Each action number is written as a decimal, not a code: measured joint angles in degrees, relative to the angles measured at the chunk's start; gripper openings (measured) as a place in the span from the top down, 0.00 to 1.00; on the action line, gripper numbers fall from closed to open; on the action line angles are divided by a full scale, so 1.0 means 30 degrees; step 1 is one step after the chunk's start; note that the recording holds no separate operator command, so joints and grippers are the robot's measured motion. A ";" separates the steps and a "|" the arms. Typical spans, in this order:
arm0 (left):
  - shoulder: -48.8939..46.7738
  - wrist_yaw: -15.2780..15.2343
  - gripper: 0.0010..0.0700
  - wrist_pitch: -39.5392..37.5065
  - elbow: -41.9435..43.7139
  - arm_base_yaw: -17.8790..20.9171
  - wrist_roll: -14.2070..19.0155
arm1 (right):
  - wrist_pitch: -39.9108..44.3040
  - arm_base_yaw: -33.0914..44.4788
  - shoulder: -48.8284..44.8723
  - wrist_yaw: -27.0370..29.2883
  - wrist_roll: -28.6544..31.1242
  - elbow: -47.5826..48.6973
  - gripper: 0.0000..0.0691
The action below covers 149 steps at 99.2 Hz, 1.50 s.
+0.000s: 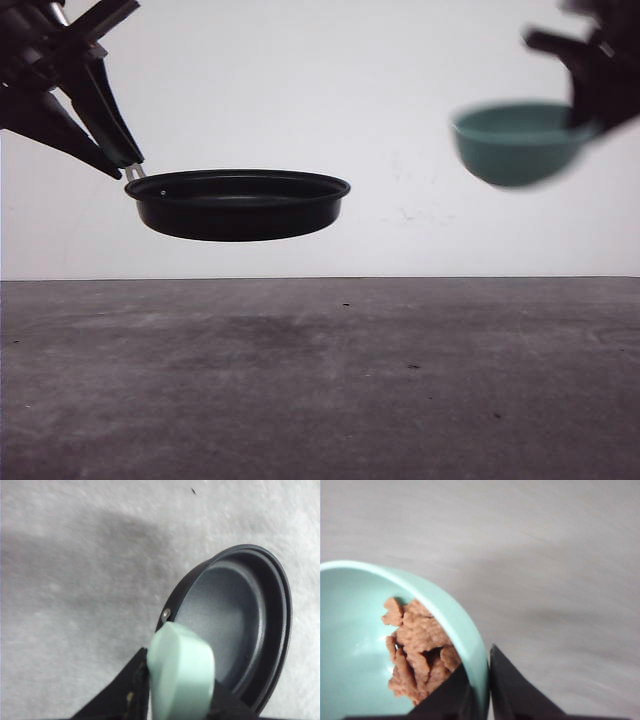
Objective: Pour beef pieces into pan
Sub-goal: 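Raise the bowl with the right gripper and bring it above the pan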
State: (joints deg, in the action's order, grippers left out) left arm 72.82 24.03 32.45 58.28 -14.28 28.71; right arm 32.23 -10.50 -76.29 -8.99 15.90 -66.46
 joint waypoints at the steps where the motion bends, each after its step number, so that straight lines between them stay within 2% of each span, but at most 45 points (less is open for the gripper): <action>1: 0.0000 0.0000 0.93 0.0000 0.0000 -0.0051 0.0029 | -0.0007 -0.0219 0.0044 0.0000 0.0058 -0.0066 0.97; 29: 0.0000 0.0670 0.93 0.0022 0.0000 -0.1355 0.1064 | -0.1377 -0.5763 0.0109 0.0379 0.2317 -0.0699 0.97; 40: 0.0000 0.1013 0.93 0.0036 0.0000 -0.1552 0.1406 | -0.1887 -0.7315 -0.0080 0.1647 0.2914 -0.0699 0.97; 52: 0.0000 0.1326 0.93 0.0175 0.0000 -0.1545 0.1559 | -0.1909 -0.8604 -0.0211 0.4160 0.2929 -0.0699 0.97; 77: 0.0000 0.1479 0.93 0.1559 0.0000 -0.1552 0.1756 | -0.3286 -1.0134 -0.0889 0.9632 0.0109 -0.0699 0.97; 98: 0.0022 0.1479 0.93 0.2412 0.0000 -0.1530 0.1865 | -0.4131 -1.1242 -0.2353 1.1504 -0.1785 -0.0699 0.97; 115: 0.0452 0.1479 0.93 0.3009 -0.0007 -0.1486 0.2018 | -0.5034 -1.2524 -0.3745 1.5045 -0.2783 -0.0692 0.97; 132: 0.0685 0.1625 0.93 0.3162 -0.0007 -0.1450 0.2018 | -0.8036 -1.3274 -0.4153 1.5577 -0.3687 -0.0670 0.97; 149: 0.0933 0.1625 0.93 0.3118 -0.0007 -0.1107 0.2018 | -1.0943 -1.4462 -0.4153 1.5941 -0.7446 -0.0670 0.97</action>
State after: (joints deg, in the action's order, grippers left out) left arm 75.61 28.91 41.80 58.26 -17.61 34.76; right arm -0.60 -53.89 -88.75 38.83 -6.44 -68.47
